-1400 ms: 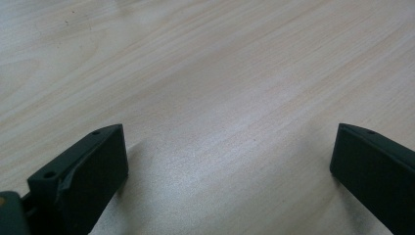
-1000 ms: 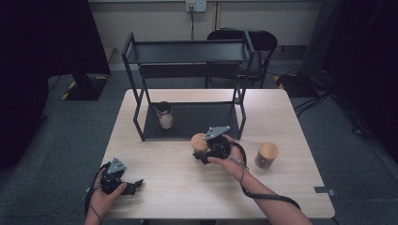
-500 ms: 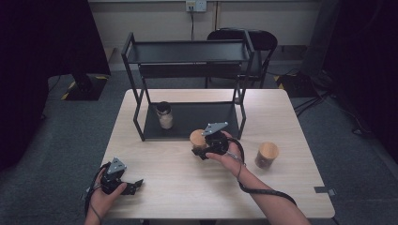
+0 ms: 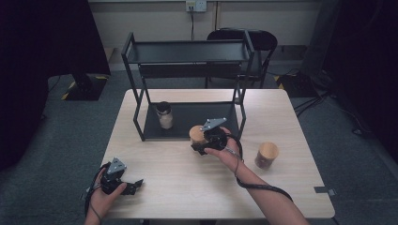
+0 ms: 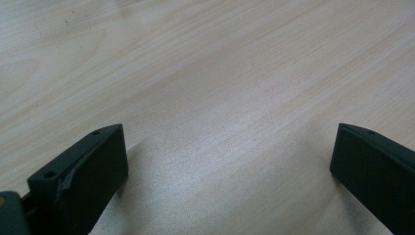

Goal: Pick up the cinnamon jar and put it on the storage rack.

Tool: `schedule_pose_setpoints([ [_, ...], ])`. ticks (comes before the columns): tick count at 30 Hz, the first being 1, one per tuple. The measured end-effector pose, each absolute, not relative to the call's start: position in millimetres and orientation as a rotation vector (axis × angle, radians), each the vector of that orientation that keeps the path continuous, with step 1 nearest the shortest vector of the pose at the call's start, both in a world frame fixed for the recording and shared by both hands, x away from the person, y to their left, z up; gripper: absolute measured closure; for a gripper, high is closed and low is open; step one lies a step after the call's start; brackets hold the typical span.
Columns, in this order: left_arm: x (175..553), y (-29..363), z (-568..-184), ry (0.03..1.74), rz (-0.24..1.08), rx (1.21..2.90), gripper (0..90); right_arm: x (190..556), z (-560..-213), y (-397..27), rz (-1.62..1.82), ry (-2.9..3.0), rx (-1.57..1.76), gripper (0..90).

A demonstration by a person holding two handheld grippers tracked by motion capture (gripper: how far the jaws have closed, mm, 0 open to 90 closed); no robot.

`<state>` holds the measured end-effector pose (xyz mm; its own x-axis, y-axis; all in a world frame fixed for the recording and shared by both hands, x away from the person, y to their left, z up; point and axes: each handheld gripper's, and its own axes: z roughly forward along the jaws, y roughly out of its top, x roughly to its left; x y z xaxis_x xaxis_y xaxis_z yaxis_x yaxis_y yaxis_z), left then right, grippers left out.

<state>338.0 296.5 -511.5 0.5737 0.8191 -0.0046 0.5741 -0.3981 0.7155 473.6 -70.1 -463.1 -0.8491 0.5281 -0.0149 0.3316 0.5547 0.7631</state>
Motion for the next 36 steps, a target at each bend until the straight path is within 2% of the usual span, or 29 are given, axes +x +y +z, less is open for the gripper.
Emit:
schedule_pose_setpoints([
  [36,338,297,-512,1.107,0.460,2.122,0.2,500,-460,-62,1.169,2.521,0.780,25.0],
])
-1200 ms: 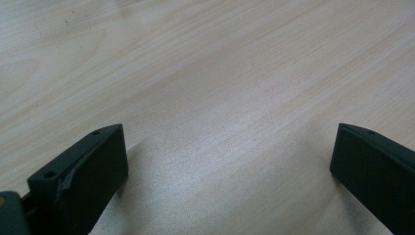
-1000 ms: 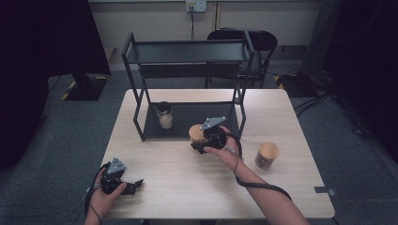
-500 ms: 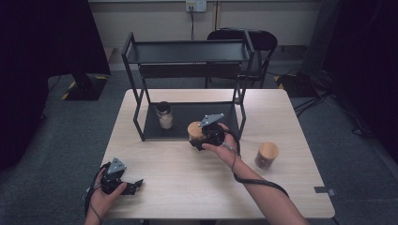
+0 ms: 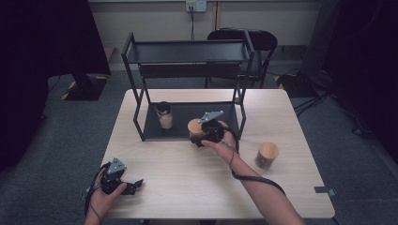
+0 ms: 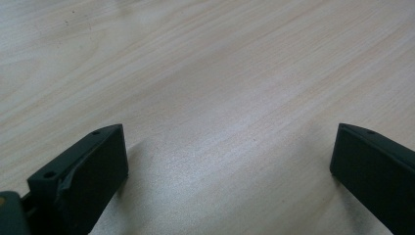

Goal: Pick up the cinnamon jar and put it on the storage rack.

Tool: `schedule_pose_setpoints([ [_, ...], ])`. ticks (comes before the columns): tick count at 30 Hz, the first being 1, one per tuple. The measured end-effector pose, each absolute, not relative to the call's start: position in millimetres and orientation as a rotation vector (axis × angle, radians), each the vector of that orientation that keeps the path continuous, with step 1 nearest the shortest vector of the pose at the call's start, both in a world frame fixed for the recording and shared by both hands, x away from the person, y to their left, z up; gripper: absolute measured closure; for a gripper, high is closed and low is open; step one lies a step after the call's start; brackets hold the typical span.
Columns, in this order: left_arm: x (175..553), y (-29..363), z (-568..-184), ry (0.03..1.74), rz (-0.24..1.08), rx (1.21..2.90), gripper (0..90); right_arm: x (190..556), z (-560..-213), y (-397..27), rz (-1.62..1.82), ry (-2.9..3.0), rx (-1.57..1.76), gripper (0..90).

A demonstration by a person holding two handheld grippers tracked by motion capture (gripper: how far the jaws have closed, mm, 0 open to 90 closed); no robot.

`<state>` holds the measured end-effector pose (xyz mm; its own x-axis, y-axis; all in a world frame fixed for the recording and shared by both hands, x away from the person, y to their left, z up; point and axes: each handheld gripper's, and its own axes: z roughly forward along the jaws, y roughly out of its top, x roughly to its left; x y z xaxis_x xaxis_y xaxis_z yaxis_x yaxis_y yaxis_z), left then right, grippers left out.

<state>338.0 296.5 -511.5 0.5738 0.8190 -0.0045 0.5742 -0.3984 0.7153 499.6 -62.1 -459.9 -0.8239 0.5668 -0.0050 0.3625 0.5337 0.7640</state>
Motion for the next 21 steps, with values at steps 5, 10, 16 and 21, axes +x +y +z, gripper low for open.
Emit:
schedule_pose_setpoints([
  [5,338,297,-512,1.107,0.460,2.121,0.2,504,-460,-61,1.170,2.512,0.792,25.0],
  [10,338,297,-512,1.107,0.460,2.121,0.2,508,-461,-57,1.167,2.507,0.794,25.0],
  [16,338,297,-512,1.107,0.460,2.121,0.2,512,-461,-52,1.160,2.507,0.798,25.0],
  [21,338,297,-512,1.107,0.460,2.121,0.2,515,-462,-49,1.156,2.505,0.798,25.0],
])
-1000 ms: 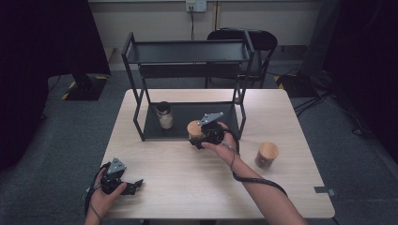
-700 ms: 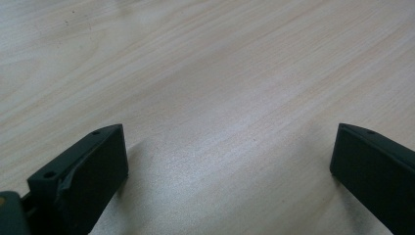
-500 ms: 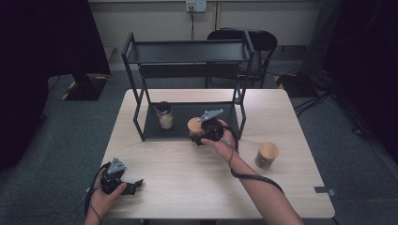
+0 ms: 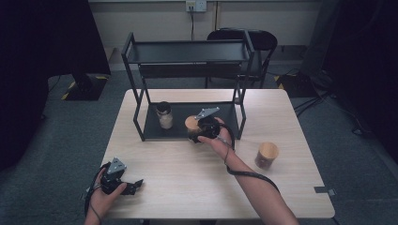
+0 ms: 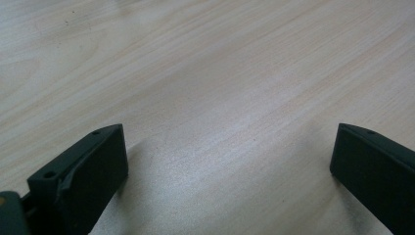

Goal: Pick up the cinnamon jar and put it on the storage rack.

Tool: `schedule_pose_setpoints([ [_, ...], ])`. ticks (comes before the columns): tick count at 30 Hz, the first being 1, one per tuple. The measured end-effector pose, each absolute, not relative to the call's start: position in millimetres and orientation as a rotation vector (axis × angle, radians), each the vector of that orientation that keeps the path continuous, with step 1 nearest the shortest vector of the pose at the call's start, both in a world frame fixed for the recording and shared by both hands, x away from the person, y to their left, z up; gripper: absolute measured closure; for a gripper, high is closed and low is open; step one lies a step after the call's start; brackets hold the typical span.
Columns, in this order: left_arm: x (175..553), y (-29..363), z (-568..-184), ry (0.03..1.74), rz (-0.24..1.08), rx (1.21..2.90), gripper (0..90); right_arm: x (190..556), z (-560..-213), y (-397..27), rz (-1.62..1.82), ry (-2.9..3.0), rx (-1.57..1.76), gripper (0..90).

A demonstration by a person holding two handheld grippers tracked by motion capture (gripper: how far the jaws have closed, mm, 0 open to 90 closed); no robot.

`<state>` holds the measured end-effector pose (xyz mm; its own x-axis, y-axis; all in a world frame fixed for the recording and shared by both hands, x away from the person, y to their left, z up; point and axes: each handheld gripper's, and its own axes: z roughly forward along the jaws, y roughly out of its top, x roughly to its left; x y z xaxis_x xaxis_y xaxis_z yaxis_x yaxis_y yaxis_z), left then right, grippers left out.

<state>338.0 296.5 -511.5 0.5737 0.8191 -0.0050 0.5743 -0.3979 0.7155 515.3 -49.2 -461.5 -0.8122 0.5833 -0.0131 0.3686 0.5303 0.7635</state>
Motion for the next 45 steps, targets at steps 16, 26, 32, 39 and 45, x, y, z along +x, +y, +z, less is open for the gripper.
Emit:
schedule_pose_setpoints([
  [16,338,297,-512,1.107,0.460,2.121,0.2,528,-460,-43,1.155,2.498,0.808,25.0],
  [26,338,297,-512,1.107,0.460,2.121,0.2,536,-462,-37,1.146,2.489,0.824,25.0],
  [32,338,297,-512,1.107,0.460,2.121,0.2,542,-463,-36,1.138,2.482,0.837,25.0],
  [39,338,297,-512,1.107,0.460,2.121,0.2,549,-463,-39,1.134,2.466,0.861,25.0],
  [45,338,297,-512,1.107,0.460,2.121,0.2,553,-464,-39,1.135,2.454,0.873,25.0],
])
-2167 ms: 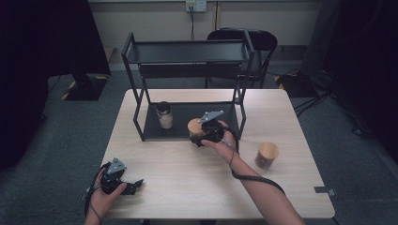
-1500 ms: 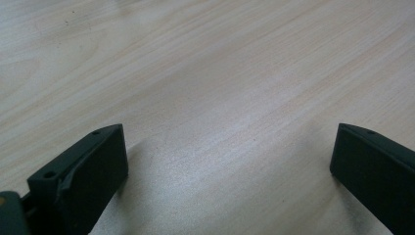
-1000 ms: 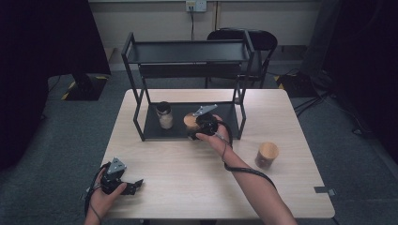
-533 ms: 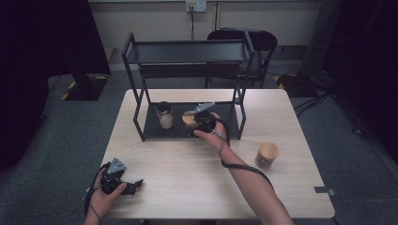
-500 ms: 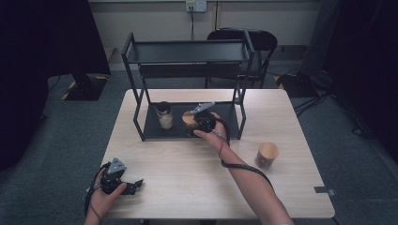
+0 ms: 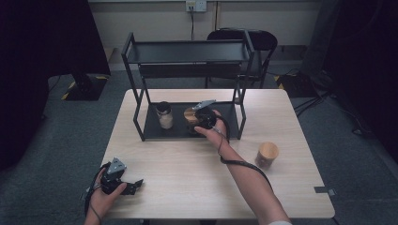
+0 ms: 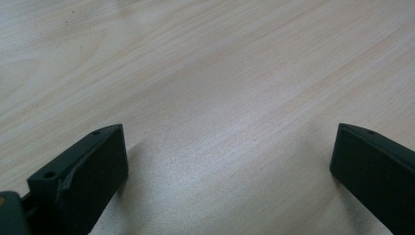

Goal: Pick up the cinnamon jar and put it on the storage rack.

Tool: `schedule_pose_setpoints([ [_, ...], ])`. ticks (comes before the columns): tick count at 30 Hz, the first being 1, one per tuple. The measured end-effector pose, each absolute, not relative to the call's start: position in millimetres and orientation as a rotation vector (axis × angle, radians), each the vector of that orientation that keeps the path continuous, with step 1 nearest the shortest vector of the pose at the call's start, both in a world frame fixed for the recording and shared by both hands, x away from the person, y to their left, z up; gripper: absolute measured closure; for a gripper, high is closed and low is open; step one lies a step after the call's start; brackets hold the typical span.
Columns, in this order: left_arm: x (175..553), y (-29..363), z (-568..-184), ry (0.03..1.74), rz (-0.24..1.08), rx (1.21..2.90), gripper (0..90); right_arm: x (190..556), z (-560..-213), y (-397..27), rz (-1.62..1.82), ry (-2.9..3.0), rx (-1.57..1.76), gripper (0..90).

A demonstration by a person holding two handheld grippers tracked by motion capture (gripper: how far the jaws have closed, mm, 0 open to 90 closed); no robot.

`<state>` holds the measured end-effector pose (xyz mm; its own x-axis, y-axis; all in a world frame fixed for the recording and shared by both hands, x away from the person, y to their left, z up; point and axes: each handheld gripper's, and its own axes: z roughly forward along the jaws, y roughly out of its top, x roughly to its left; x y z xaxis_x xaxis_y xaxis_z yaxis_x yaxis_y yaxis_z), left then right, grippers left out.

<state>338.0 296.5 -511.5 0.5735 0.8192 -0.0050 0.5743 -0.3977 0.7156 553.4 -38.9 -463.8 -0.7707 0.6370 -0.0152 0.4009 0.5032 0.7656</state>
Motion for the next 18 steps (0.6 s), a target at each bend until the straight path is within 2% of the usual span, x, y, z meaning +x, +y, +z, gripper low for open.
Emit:
schedule_pose_setpoints([
  [18,338.0,296.5,-511.5,1.107,0.460,2.121,0.2,562.7,-473.2,-31.0,1.129,2.444,0.892,25.0],
])
